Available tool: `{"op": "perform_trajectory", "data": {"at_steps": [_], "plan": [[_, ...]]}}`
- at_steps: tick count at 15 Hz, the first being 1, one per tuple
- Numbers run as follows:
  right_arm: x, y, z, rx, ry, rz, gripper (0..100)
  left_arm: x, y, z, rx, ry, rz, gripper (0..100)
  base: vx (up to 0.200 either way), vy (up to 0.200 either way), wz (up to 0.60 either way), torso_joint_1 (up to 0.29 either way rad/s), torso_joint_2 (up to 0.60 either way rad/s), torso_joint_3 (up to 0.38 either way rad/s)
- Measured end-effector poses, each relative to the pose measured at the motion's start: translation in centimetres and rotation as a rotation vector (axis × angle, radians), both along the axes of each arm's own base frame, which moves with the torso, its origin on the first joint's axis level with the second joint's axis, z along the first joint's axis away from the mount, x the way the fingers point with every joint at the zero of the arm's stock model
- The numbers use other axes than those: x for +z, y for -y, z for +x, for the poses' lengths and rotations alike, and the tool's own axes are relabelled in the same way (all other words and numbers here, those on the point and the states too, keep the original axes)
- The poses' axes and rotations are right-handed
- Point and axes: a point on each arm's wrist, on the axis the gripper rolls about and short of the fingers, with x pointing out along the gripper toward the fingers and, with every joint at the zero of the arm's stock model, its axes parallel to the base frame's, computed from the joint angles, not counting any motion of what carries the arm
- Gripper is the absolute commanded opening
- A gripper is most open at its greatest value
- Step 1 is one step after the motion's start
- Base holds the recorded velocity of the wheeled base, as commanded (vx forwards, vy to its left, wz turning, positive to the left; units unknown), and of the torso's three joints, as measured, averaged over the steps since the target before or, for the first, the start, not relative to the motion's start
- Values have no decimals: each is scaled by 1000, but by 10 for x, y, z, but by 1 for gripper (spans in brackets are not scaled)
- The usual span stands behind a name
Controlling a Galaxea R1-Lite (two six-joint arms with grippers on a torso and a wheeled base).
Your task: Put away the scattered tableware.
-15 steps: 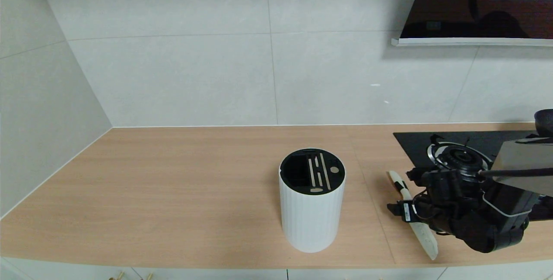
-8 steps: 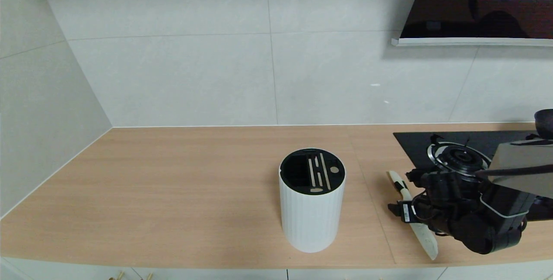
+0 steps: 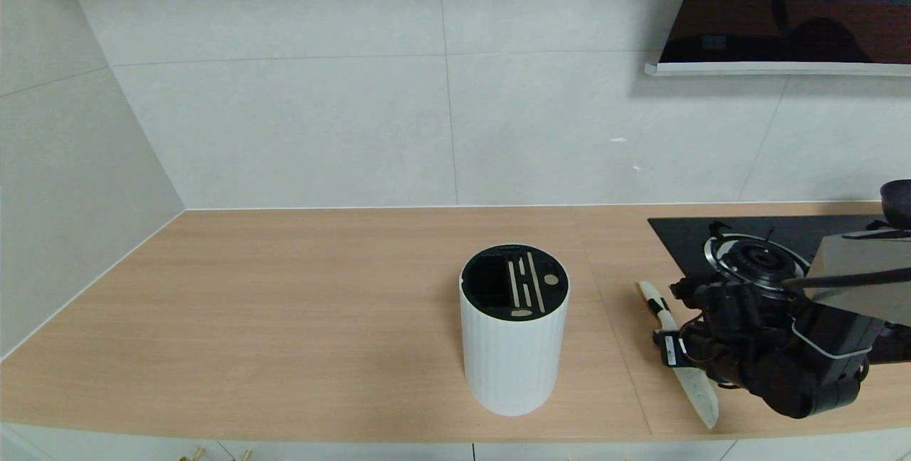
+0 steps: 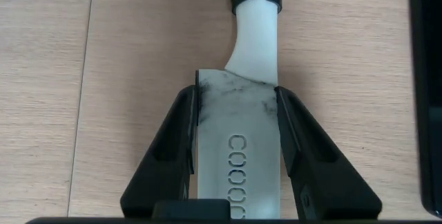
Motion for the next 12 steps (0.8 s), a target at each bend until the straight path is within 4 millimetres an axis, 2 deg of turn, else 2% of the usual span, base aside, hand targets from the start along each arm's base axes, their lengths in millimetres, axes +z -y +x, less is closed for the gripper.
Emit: {"op": "perform_trajectory", "data": {"at_steps": [3, 8, 12], "plan": [[14, 0, -2, -7, 35, 1, 0, 0, 0, 0, 0, 0, 1, 100, 0, 0, 0, 0, 0, 0], [77, 0, -23, 3, 186, 28, 0, 0, 0, 0, 1, 0, 4, 100, 0, 0, 0, 0, 0, 0], [112, -7, -43, 39, 264, 46, 0, 1, 0, 0, -5, 2, 4, 100, 0, 0, 0, 0, 0, 0]]}}
